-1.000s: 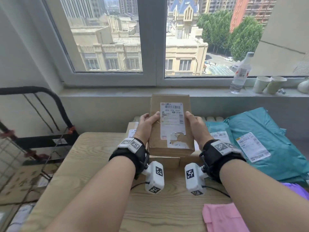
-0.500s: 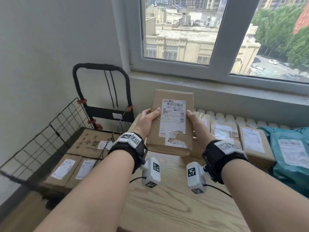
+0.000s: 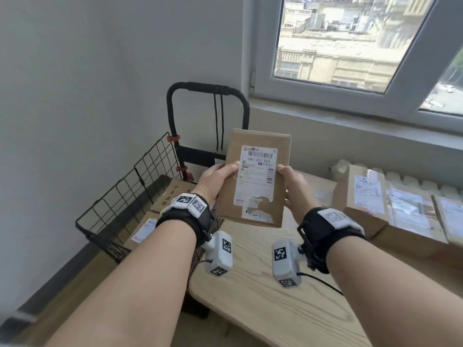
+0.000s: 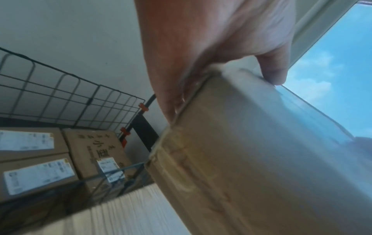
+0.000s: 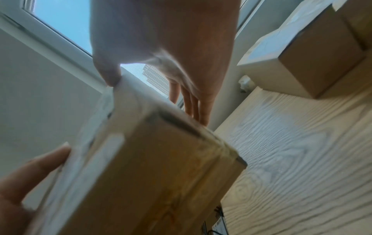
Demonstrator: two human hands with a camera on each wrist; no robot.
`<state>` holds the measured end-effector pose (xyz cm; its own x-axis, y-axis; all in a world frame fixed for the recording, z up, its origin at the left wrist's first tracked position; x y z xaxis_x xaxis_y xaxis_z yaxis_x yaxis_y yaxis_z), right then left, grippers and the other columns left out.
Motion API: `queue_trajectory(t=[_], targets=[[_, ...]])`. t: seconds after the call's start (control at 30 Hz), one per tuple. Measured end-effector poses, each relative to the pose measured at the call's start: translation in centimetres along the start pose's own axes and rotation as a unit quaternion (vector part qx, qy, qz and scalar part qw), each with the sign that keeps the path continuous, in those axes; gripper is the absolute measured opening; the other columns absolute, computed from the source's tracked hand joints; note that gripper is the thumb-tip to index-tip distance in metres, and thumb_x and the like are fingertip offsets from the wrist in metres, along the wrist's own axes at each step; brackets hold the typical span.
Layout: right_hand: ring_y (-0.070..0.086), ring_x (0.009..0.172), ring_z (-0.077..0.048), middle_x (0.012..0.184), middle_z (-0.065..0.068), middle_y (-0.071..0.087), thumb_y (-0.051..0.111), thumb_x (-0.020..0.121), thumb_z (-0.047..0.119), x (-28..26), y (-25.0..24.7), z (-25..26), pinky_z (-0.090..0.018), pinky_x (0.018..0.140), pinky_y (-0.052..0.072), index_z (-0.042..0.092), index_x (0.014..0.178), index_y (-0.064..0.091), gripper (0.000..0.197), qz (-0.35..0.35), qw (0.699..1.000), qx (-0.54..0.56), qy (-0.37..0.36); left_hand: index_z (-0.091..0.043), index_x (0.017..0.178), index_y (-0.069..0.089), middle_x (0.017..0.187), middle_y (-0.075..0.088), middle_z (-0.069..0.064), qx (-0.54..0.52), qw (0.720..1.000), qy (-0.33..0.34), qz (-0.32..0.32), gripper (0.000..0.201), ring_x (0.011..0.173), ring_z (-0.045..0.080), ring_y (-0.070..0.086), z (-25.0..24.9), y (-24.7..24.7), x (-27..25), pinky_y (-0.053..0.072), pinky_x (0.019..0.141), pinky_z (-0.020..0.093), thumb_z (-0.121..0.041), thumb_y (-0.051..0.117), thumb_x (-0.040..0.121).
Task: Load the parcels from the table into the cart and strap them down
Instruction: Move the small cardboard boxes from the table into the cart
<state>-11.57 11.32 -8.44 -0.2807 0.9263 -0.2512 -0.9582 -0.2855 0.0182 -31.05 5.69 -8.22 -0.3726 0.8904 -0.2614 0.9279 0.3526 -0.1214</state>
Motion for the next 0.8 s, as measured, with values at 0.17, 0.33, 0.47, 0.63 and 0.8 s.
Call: queue_trajectory(t=[0.17, 0.33, 0.47, 0.63, 0.8], targets=[[0.064, 0.103, -0.025, 0.109, -0.007, 0.069, 0.051, 0.093, 0.036, 2.6, 3.4, -0.5, -0.034, 0.079, 0.053, 0.009, 0.12, 0.056, 0.039, 0.063, 0.998, 0.005, 0.024, -0.015, 0.129, 0.059, 0.109, 0.07, 0.005, 0.004, 0.999, -0.006, -0.036, 0.051, 0.09, 0.017, 0.064, 0.5, -3.4, 1.7, 0.042, 0.065, 0.028, -0.046, 0.061, 0.088], [0.059, 0.114, -0.022, 0.122, -0.003, 0.064, 0.054, 0.089, 0.04, 6.7, 5.9, -1.6, -0.042, 0.093, 0.051, 0.017, 0.126, 0.054, 0.044, 0.11, 0.992, -0.002, 0.069, -0.02, 0.104, 0.066, 0.095, 0.07, 0.001, 0.021, 0.996, -0.04, -0.071, 0.025, 0.086, 0.018, 0.06, 1.4, -5.6, 3.7, 0.039, 0.068, 0.029, -0.037, 0.06, 0.087], [0.058, 0.116, -0.023, 0.119, -0.004, 0.065, 0.054, 0.093, 0.038, 9.6, 7.5, -1.4, -0.046, 0.098, 0.049, 0.017, 0.123, 0.057, 0.037, 0.121, 0.99, 0.006, 0.077, -0.026, 0.1, 0.067, 0.099, 0.071, 0.001, 0.034, 0.994, -0.037, -0.094, 0.021, 0.092, 0.021, 0.06, 0.5, -6.6, 5.9, 0.04, 0.072, 0.032, -0.035, 0.059, 0.082], [0.063, 0.108, -0.023, 0.121, 0.0, 0.065, 0.053, 0.092, 0.053, 12.1, 9.3, -1.2, -0.044, 0.09, 0.054, 0.026, 0.132, 0.054, 0.048, 0.157, 0.983, -0.045, 0.082, -0.024, 0.105, 0.064, 0.102, 0.07, 0.001, 0.034, 0.991, -0.047, -0.12, 0.029, 0.094, 0.02, 0.059, 0.4, -7.8, 8.1, 0.041, 0.076, 0.035, -0.034, 0.061, 0.078], [0.065, 0.105, -0.022, 0.126, -0.001, 0.063, 0.048, 0.094, 0.054, 13.7, 10.6, -1.3, -0.035, 0.078, 0.057, 0.029, 0.143, 0.044, 0.055, 0.167, 0.979, -0.08, 0.08, -0.03, 0.103, 0.065, 0.104, 0.071, -0.001, 0.048, 0.99, -0.056, -0.119, 0.038, 0.105, 0.025, 0.061, 0.4, -8.6, 10.2, 0.044, 0.094, 0.047, -0.038, 0.06, 0.066]])
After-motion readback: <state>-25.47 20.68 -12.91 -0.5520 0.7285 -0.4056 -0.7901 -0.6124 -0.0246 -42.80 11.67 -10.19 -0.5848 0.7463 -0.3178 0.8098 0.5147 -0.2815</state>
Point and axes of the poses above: each hand's wrist, its own x-axis towards the middle knuckle, its own y-axis out of the palm, z = x × y, the point moved 6 cm from there along x, towards the middle knuckle
